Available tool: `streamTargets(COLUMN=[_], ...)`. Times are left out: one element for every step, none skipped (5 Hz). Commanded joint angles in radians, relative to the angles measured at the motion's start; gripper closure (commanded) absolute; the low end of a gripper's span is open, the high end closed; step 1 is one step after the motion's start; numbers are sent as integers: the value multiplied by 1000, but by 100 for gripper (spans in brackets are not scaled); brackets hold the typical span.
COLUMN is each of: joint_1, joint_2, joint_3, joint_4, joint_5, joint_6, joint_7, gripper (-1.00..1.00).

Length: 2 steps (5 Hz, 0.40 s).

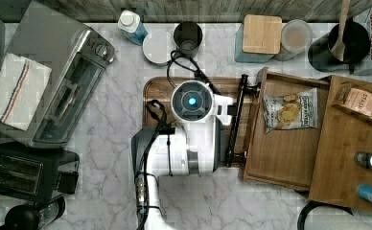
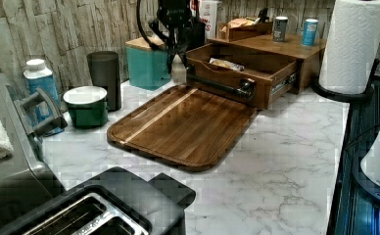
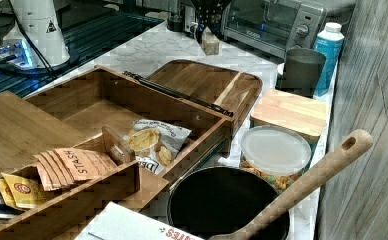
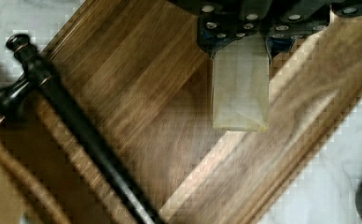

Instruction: Place the butter on the board.

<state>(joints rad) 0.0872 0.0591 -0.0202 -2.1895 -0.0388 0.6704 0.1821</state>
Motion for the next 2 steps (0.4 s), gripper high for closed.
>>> streamTargets(joint_1=[84, 80], joint_2=[22, 36], joint_3=[86, 84], joint_4=[-89, -141], joint_5=[83, 106], joint_6=[141, 202], joint_7=[48, 16], gripper=[100, 100])
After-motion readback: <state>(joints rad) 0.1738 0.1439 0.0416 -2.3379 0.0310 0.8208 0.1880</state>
